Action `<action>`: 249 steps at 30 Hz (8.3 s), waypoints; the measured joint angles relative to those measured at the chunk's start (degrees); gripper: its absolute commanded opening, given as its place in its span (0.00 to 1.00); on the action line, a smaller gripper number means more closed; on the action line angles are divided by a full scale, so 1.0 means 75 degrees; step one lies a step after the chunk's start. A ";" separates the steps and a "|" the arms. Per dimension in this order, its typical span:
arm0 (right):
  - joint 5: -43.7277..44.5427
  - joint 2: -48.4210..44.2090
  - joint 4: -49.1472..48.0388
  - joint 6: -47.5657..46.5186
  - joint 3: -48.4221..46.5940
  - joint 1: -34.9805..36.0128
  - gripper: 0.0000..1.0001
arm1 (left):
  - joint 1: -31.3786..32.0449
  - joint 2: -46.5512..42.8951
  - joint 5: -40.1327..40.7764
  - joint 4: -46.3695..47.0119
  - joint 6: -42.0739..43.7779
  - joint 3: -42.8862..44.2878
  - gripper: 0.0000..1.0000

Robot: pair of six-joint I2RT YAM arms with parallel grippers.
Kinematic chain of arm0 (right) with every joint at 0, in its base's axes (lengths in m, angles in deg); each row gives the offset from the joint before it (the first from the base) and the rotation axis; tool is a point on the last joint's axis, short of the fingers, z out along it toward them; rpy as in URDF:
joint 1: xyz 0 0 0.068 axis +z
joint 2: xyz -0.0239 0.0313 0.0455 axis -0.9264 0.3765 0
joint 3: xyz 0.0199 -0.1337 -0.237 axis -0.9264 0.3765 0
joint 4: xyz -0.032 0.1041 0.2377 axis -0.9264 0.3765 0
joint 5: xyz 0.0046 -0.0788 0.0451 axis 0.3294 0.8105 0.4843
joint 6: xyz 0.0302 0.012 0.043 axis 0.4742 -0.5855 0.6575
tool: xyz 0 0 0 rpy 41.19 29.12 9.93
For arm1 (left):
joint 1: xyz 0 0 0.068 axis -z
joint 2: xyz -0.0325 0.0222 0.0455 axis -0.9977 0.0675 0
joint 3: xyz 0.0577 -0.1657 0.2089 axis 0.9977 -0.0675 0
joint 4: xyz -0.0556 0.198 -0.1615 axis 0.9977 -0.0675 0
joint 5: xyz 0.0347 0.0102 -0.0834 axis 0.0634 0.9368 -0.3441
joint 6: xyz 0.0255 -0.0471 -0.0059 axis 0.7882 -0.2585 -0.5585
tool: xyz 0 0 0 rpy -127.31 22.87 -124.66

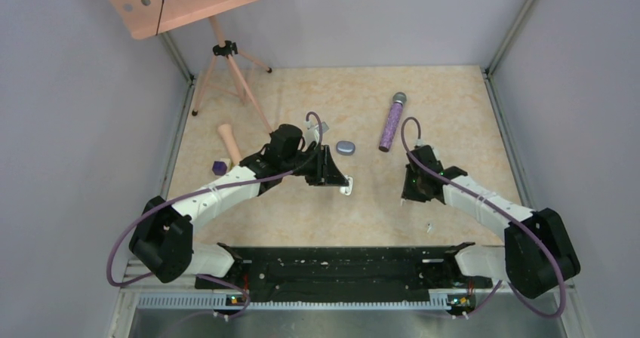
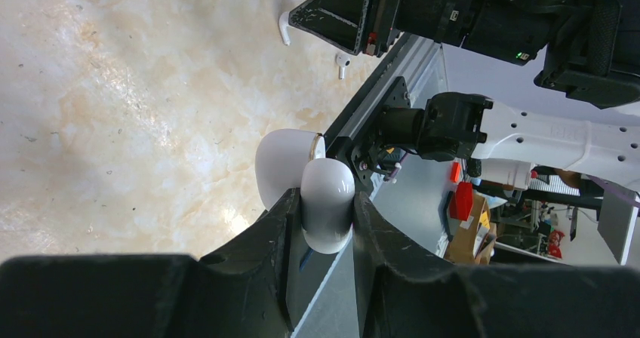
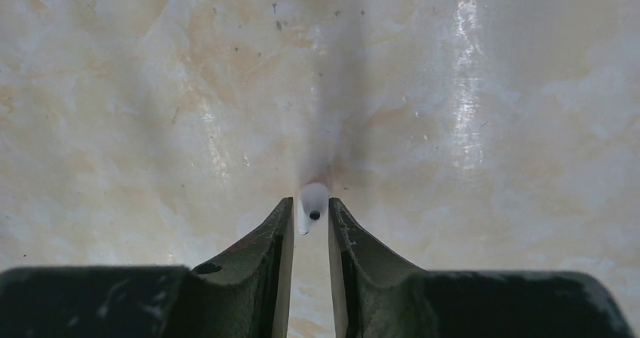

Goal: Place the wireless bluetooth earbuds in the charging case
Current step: Pick up the earbud from the center of the board, then place the earbud at the center of the board.

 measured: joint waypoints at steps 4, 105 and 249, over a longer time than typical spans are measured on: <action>-0.0029 -0.0321 0.0050 0.0003 0.0175 -0.0119 0.23 | 0.0006 0.0003 -0.0023 0.0000 -0.0003 0.0000 0.00; 0.0143 0.0364 -0.0172 0.0423 0.0061 -0.0323 0.10 | 0.0163 0.0254 -0.0143 -0.0102 0.0038 0.0219 0.00; 0.3943 -0.3314 0.0201 0.3637 0.0262 0.2407 0.00 | 0.0055 0.1437 0.0236 0.2320 -0.2669 0.0131 0.00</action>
